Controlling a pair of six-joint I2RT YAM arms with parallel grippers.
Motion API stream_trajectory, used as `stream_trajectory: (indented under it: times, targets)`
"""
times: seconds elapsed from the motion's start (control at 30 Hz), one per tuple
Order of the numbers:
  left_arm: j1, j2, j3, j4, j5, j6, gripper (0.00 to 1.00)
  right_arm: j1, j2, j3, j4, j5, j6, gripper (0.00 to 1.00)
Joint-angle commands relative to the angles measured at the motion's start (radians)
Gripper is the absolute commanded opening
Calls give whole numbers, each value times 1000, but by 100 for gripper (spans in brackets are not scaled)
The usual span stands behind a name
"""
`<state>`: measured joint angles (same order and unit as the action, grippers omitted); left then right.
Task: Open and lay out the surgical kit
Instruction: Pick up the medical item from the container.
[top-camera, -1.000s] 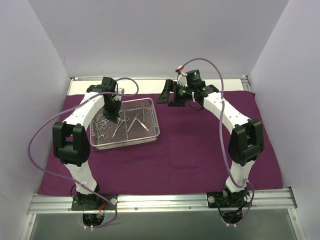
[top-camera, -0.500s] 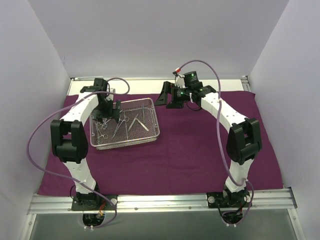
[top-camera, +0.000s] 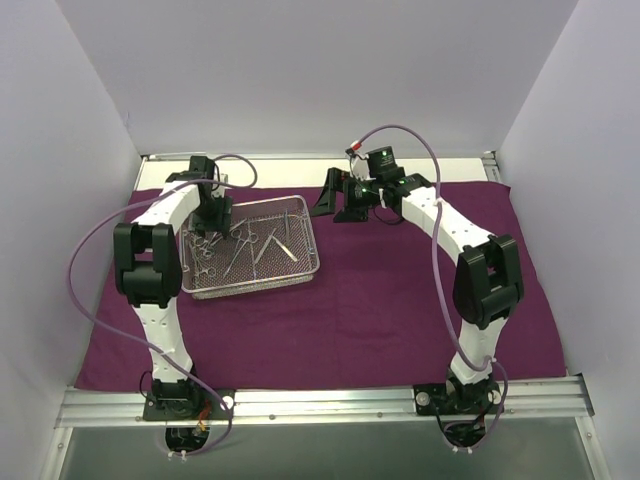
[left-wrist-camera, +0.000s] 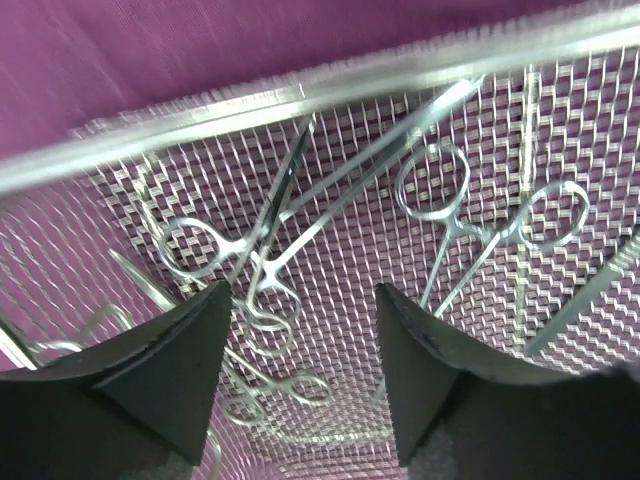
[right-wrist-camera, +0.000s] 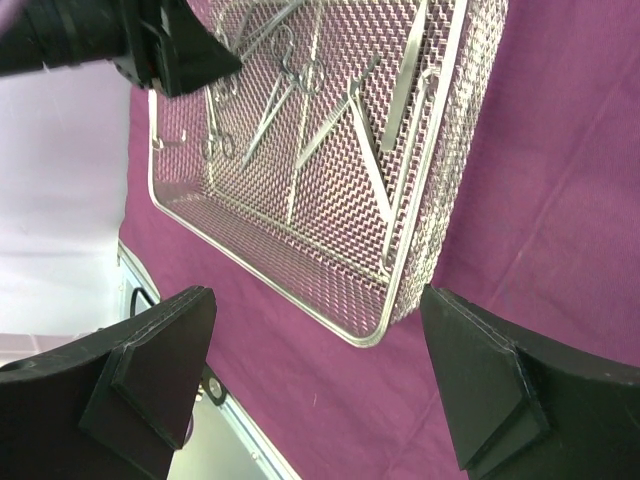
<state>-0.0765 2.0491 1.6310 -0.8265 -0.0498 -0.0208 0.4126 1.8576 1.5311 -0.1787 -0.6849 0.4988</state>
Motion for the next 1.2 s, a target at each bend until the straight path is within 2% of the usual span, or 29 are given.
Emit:
stream_trajectory:
  times: [0.0, 0.17, 0.6, 0.83, 0.87, 0.97, 1.0, 1.1, 1.13, 1.17]
  targets:
    - [3, 11, 56, 82, -42, 19, 66, -6, -46, -11, -16, -22, 0, 86]
    - [6, 46, 102, 93, -47, 18, 60, -6, -34, 0, -21, -22, 4, 86]
    - [44, 209, 242, 0, -4, 50, 54, -8, -34, -8, -27, -16, 3, 86]
    - [44, 232, 208, -26, 39, 36, 40, -9, -26, 0, -25, -15, 1, 85]
    - [44, 229, 202, -29, 50, 33, 36, -9, -25, 1, -24, -16, 1, 85]
    - [44, 197, 155, -17, 83, 33, 32, -9, -26, 3, -25, -16, -3, 85]
    - [44, 189, 145, -13, 90, 33, 26, -9, -28, 1, -24, -16, -3, 85]
    - [49, 168, 141, -31, 94, 33, 21, -9, -31, -2, -21, -16, -5, 85]
    - [52, 160, 147, -34, 93, 33, 18, -9, -31, -2, -19, -16, -5, 85]
    - [55, 142, 150, -39, 91, 32, 6, -9, -31, 0, -18, -18, -6, 84]
